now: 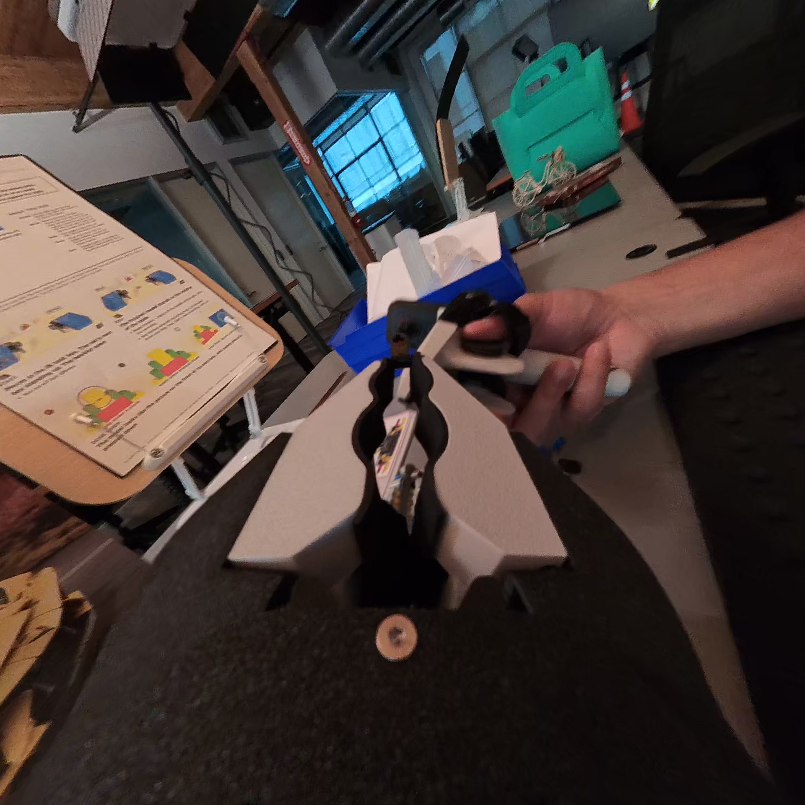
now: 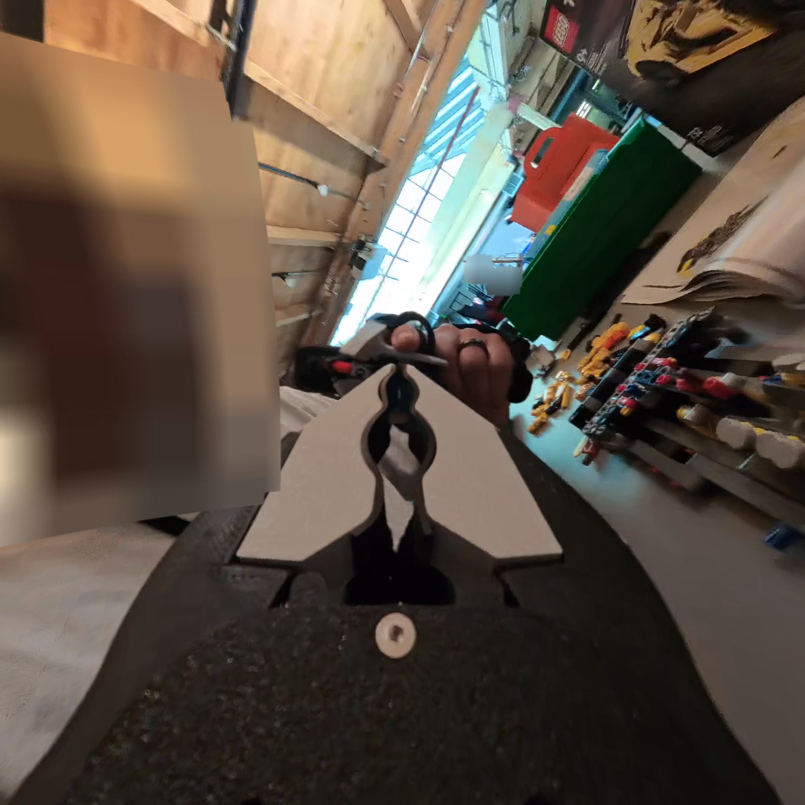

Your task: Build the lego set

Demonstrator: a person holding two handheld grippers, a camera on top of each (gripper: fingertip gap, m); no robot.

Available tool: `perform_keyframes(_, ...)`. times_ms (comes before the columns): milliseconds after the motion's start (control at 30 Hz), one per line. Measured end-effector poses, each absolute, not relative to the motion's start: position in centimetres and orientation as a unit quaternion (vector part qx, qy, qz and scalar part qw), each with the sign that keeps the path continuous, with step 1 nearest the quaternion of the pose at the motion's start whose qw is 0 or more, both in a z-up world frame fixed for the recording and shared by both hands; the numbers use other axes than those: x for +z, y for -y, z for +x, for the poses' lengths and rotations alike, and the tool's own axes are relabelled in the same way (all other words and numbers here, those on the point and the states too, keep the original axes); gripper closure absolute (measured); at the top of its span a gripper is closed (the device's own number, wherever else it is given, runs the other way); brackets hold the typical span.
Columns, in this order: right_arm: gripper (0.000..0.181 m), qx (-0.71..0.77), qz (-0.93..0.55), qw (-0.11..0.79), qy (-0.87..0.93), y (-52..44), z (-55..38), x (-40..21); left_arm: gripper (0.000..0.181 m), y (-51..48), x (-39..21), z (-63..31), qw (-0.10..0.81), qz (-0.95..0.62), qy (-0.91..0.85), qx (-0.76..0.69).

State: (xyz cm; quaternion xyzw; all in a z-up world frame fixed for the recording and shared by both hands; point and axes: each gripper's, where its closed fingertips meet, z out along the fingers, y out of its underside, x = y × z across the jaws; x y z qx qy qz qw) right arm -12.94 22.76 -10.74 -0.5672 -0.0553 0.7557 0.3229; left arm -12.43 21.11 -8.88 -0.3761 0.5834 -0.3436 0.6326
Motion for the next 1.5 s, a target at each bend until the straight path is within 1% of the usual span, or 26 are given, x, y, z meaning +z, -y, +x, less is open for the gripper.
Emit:
perform_keyframes(33, 0.181, 0.752, -0.562, 0.337, 0.070, -22.4, -12.8, -10.2, 0.175, -21.6, -9.3, -12.4, 0.633, -0.383, -0.590, -0.324)
perform_keyframes(100, 0.179, 0.724, -0.576, 0.374, 0.069, -23.0, -12.2, -10.2, 0.175, -22.1, -9.6, -12.5, 0.639, -0.380, -0.595, -0.306)
perform_keyframes(200, 0.157, 0.654, -0.622, 0.416, 0.113, -23.1, -11.3, -11.0, 0.175, -22.2, -9.8, -12.6, 0.654, -0.353, -0.614, -0.265)
perform_keyframes(300, 0.136, 0.625, -0.638, 0.416, 0.174, -22.0, -12.0, -11.1, 0.175, -21.7, -10.5, -12.5, 0.673, -0.310, -0.641, -0.202)
perform_keyframes(333, 0.135, 0.618, -0.644, 0.412, 0.183, -21.8, -12.3, -11.3, 0.176, -21.7, -11.1, -12.3, 0.673, -0.302, -0.653, -0.174)
perform_keyframes(433, 0.142, 0.567, -0.682, 0.415, 0.203, -22.0, -13.0, -12.9, 0.176, -21.8, -12.5, -11.9, 0.672, -0.279, -0.677, -0.111)
perform_keyframes(533, 0.155, 0.537, -0.694, 0.426, 0.219, -22.1, -13.5, -13.4, 0.176, -22.1, -13.0, -11.8, 0.667, -0.285, -0.682, -0.094)
perform_keyframes(600, 0.159, 0.514, -0.704, 0.440, 0.218, -22.6, -13.1, -13.7, 0.175, -22.5, -13.4, -11.8, 0.665, -0.282, -0.687, -0.076)
perform_keyframes(700, 0.156, 0.490, -0.708, 0.454, 0.228, -22.8, -12.9, -14.0, 0.176, -22.4, -13.6, -11.7, 0.659, -0.280, -0.693, -0.079)
perform_keyframes(800, 0.158, 0.471, -0.709, 0.467, 0.241, -22.8, -12.9, -14.2, 0.176, -22.4, -13.9, -11.7, 0.654, -0.283, -0.697, -0.083)
perform_keyframes(867, 0.162, 0.460, -0.705, 0.478, 0.251, -22.8, -13.0, -14.2, 0.176, -22.5, -14.0, -11.7, 0.651, -0.286, -0.698, -0.085)
perform_keyframes(1033, 0.163, 0.423, -0.685, 0.526, 0.275, -23.0, -13.0, -14.1, 0.175, -22.6, -14.0, -11.8, 0.654, -0.281, -0.698, -0.075)
perform_keyframes(1233, 0.164, 0.421, -0.695, 0.510, 0.284, -22.8, -13.1, -14.4, 0.175, -22.5, -14.1, -11.7, 0.656, -0.272, -0.701, -0.065)
perform_keyframes(1467, 0.164, 0.391, -0.694, 0.525, 0.300, -22.7, -13.1, -14.5, 0.175, -22.4, -14.1, -11.7, 0.658, -0.274, -0.700, -0.047)
perform_keyframes(1500, 0.167, 0.384, -0.694, 0.526, 0.306, -22.6, -13.2, -14.5, 0.175, -22.5, -14.2, -11.6, 0.656, -0.277, -0.701, -0.040)
